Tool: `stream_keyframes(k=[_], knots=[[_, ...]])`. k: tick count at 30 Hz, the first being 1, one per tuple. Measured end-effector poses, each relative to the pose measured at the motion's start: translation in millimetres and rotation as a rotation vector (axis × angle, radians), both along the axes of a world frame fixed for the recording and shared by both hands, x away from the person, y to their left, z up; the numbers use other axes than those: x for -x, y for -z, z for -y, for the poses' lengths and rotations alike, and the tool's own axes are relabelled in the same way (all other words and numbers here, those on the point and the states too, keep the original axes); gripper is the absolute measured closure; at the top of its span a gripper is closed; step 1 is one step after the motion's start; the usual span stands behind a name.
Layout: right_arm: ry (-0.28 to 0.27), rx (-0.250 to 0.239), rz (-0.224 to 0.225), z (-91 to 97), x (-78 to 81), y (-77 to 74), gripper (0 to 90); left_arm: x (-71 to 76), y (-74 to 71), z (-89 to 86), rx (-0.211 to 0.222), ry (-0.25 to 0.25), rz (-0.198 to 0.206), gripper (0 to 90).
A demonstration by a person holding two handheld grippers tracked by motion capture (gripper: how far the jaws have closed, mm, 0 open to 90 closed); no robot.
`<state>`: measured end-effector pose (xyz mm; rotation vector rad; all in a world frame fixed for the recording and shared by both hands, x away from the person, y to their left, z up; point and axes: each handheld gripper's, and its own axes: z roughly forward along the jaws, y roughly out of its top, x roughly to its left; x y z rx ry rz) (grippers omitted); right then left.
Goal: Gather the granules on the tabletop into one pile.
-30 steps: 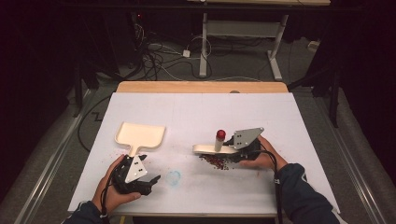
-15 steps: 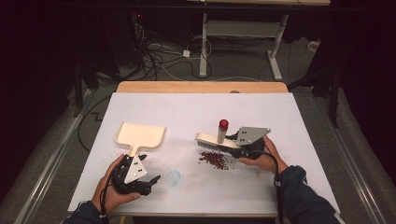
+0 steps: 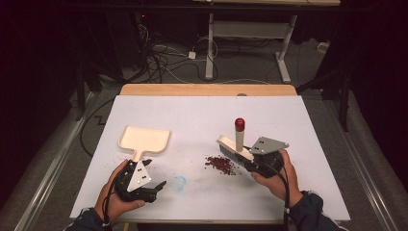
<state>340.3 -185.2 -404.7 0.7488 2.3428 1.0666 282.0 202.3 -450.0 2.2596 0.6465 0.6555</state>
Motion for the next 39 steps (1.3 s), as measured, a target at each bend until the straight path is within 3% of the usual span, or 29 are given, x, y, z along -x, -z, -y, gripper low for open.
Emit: stream_keyframes(k=[2, 5, 8, 12, 17, 22, 33, 39], knots=[[0.035, -0.007, -0.03, 3.3, 0.5, 0.1, 67.3, -0.1, 0.1, 0.5, 0.0, 0.004, 0.001, 17.1], [0.115, -0.004, -0.038, 6.0, 2.8, 2.4, 67.3, -0.7, 0.5, 1.4, -0.001, 0.008, -0.002, 17.1], [0.206, -0.034, -0.062, 8.2, 6.0, 8.9, 67.3, -0.7, 0.2, 1.8, 0.005, 0.008, -0.003, 17.1], [0.315, -0.056, -0.062, -2.5, 6.1, 19.2, 67.3, -1.6, 0.7, 2.8, -0.003, 0.012, -0.008, 17.2], [0.353, -0.073, -0.036, -31.8, 4.3, 26.2, 67.3, -2.6, 0.6, 3.6, 0.001, 0.012, -0.009, 17.2], [0.401, -0.055, 0.007, -51.7, 3.3, 31.9, 67.1, -1.7, 0.9, 2.0, 0.002, 0.01, -0.012, 17.3], [0.434, -0.068, 0.056, -58.6, -1.4, 27.2, 67.2, -2.5, 1.0, 1.6, 0.008, 0.005, -0.016, 17.3], [0.429, -0.08, 0.056, -58.9, -1.5, 25.2, 67.3, -2.4, 1.2, 1.8, 0.005, 0.003, -0.017, 17.3]])
